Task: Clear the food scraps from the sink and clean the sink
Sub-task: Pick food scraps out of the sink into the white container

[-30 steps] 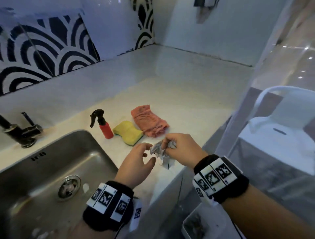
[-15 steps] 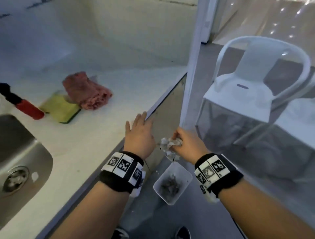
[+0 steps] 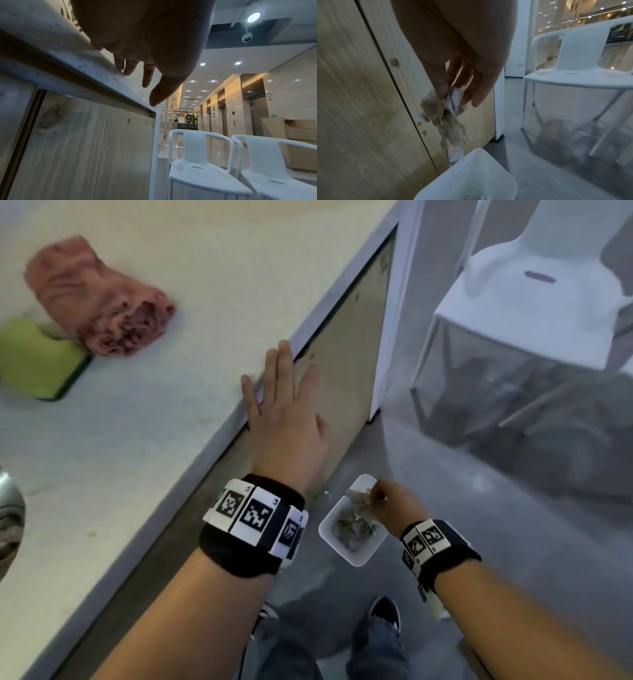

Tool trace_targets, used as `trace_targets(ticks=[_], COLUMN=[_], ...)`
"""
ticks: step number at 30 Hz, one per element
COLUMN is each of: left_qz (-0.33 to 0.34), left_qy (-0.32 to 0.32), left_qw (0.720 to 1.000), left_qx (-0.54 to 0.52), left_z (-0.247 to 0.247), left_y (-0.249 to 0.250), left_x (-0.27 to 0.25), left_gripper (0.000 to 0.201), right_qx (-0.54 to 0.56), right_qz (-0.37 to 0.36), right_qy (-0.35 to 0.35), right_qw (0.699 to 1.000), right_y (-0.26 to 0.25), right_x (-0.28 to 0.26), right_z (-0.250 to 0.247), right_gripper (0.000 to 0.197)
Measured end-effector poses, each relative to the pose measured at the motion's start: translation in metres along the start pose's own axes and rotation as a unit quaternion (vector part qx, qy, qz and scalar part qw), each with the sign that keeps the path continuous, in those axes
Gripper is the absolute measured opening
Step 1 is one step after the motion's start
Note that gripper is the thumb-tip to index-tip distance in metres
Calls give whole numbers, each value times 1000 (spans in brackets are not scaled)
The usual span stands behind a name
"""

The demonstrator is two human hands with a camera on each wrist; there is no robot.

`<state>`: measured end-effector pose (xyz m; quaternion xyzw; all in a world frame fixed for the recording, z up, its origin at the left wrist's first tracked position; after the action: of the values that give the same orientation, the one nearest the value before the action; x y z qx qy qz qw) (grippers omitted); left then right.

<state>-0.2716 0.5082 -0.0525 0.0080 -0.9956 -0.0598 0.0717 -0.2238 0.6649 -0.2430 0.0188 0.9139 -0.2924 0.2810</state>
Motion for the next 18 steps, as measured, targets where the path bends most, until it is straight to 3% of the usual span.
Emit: trace_targets(ticks=[4, 11, 18], left_qz=[3, -1, -10], left_qy=[32, 48, -24], left_qw=[999, 999, 997], left_qx=[-10, -10, -78], left_z=[3, 7, -16], left_y=[-2, -3, -12], left_x=[-2, -4, -9], left_gripper=[64, 63, 53], right_qx=[-32, 28, 17], right_qz=[28, 33, -92], right_qy=[-48, -2, 21], right_qw=[998, 999, 995], right_y=[15, 15, -58], right_x=[9, 7, -15], right_z=[22, 23, -18], right_gripper=[33, 25, 18])
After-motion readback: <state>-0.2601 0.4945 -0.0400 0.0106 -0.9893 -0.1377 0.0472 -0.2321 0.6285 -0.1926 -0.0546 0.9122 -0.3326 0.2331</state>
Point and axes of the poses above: each hand's wrist, its own x-axis towards the middle knuckle, its own z-axis out of the palm, y = z × x, the point moved 5 cm from there along x, towards the middle knuckle, and after that the axes turned 2 degrees about -z, right-handed, at the moved point
